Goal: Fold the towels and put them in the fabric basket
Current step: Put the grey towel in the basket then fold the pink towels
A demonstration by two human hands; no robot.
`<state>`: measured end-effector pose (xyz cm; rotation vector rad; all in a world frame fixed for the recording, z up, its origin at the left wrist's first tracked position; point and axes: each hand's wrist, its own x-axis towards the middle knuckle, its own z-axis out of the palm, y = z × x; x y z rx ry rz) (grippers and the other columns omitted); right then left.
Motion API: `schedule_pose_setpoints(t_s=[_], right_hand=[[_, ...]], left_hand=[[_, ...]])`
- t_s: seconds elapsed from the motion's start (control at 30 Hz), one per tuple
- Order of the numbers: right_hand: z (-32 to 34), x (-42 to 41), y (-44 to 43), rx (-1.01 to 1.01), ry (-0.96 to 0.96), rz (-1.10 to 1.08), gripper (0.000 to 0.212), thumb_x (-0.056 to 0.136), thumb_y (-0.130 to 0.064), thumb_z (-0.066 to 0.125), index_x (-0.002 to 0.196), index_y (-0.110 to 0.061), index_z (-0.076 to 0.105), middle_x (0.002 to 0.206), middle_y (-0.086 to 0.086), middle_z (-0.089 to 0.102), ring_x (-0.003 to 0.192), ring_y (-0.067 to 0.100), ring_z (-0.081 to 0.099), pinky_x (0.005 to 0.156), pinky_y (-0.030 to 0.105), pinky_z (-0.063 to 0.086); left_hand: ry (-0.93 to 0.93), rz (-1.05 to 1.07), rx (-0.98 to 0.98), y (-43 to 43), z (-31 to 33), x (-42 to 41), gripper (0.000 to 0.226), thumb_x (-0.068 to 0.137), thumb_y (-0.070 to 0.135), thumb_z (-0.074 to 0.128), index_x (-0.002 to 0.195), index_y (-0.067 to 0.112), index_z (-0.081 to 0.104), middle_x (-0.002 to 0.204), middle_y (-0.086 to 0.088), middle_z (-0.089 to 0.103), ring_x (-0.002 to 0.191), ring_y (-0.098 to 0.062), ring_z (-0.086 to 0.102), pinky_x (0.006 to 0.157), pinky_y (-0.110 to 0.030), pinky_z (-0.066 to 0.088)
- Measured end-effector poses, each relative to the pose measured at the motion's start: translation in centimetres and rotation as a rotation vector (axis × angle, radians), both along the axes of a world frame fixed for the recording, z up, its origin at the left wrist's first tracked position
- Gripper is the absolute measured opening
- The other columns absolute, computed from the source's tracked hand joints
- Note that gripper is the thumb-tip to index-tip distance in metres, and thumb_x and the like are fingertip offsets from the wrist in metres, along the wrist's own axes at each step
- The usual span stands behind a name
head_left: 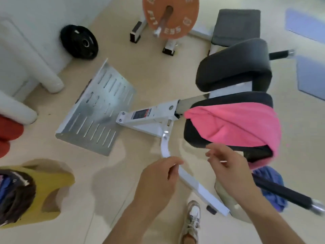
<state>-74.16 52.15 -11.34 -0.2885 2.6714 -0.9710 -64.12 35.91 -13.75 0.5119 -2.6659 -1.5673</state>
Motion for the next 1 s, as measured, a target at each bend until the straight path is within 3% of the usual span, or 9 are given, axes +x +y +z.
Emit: schedule_pose_setpoints(t_s=[0.13, 0.23, 0.4, 0.5, 0.57, 0.67, 0.8, 0.9, 1.0], right_hand=[[1.2, -4.7, 5.6, -0.117, 0.142, -0.019, 0.021, 0.088, -0.018, 0.052, 0.097, -0.033, 0.063, 0.081, -0.017, 0.066, 0.073, 0.002, 0.063, 0.061, 0.024, 0.051], [2.4, -7.1, 9.2, -0.037, 0.303, 0.043, 0.025, 0.083, -0.027, 0.048, 0.105, -0.03, 0.061, 0.08, -0.017, 0.056, 0.065, 0.003, 0.053, 0.053, 0.021, 0.044], [1.8, -11.2, 13.7, 0.142, 0.215, 0.101, 0.045, 0.077, -0.044, 0.06, 0.12, -0.034, 0.054, 0.113, -0.006, 0.049, 0.1, 0.018, 0.051, 0.076, 0.035, 0.05], [1.3, -12.4, 13.9, 0.096, 0.301, 0.107, 0.021, 0.083, -0.032, 0.06, 0.103, -0.025, 0.065, 0.101, -0.004, 0.058, 0.088, 0.02, 0.056, 0.071, 0.037, 0.051], [1.2, -12.9, 13.7, 0.09, 0.37, 0.058, 0.011, 0.083, -0.023, 0.061, 0.088, -0.016, 0.068, 0.087, -0.001, 0.064, 0.076, 0.021, 0.058, 0.063, 0.032, 0.049], [1.6, -14.2, 13.7, 0.007, 0.172, -0.038, 0.004, 0.088, -0.018, 0.061, 0.086, -0.019, 0.063, 0.081, -0.008, 0.063, 0.068, 0.012, 0.057, 0.063, 0.024, 0.045], [3.1, -16.6, 13.6, -0.11, -0.203, -0.141, 0.011, 0.089, -0.01, 0.058, 0.081, -0.016, 0.064, 0.073, -0.003, 0.062, 0.067, 0.012, 0.055, 0.065, 0.027, 0.044], [6.9, -16.3, 12.9, -0.044, -0.091, 0.046, 0.028, 0.084, -0.005, 0.057, 0.096, -0.029, 0.061, 0.099, -0.005, 0.059, 0.091, 0.011, 0.056, 0.083, 0.03, 0.048], [11.5, -14.5, 10.8, -0.253, -0.268, 0.324, 0.032, 0.08, -0.01, 0.061, 0.105, -0.031, 0.06, 0.106, -0.006, 0.062, 0.097, 0.012, 0.062, 0.083, 0.028, 0.051]], left_hand=[[0.101, 0.017, -0.105, 6.3, 0.0, -7.2, 0.023, 0.087, 0.018, 0.058, 0.105, 0.031, 0.064, 0.092, 0.02, 0.054, 0.086, -0.003, 0.054, 0.077, -0.025, 0.049], [0.178, 0.06, -0.145, 10.1, 0.5, -12.2, 0.021, 0.085, 0.018, 0.059, 0.104, 0.026, 0.064, 0.098, 0.015, 0.056, 0.09, -0.005, 0.055, 0.075, -0.02, 0.047], [0.131, 0.022, -0.209, 13.1, 1.3, -18.6, 0.028, 0.083, 0.018, 0.059, 0.108, 0.028, 0.065, 0.104, 0.013, 0.062, 0.092, -0.003, 0.055, 0.081, -0.021, 0.047], [0.111, 0.086, -0.186, 13.2, 1.8, -20.1, 0.021, 0.08, 0.015, 0.065, 0.096, 0.028, 0.063, 0.096, 0.013, 0.059, 0.088, -0.008, 0.058, 0.08, -0.031, 0.053], [0.033, 0.102, -0.107, 12.6, 2.1, -20.0, 0.027, 0.074, 0.027, 0.077, 0.089, 0.031, 0.055, 0.094, 0.017, 0.056, 0.089, -0.005, 0.057, 0.077, -0.026, 0.051], [-0.163, -0.007, 0.082, 12.1, 2.3, -18.9, 0.05, 0.055, 0.046, 0.085, 0.093, 0.04, 0.054, 0.101, 0.022, 0.056, 0.096, 0.007, 0.052, 0.078, -0.006, 0.038], [-0.105, -0.063, -0.012, 12.5, 3.3, -18.5, 0.018, 0.072, 0.02, 0.081, 0.081, 0.031, 0.069, 0.083, 0.019, 0.066, 0.079, 0.001, 0.057, 0.072, -0.013, 0.042], [-0.003, -0.114, 0.032, 11.6, 6.8, -18.8, 0.011, 0.083, 0.016, 0.071, 0.08, 0.026, 0.074, 0.073, 0.02, 0.065, 0.075, 0.004, 0.057, 0.069, -0.009, 0.039], [0.05, -0.123, 0.153, 10.3, 11.7, -18.6, 0.021, 0.092, 0.013, 0.058, 0.077, 0.025, 0.066, 0.069, 0.009, 0.062, 0.066, 0.001, 0.054, 0.063, -0.009, 0.039]])
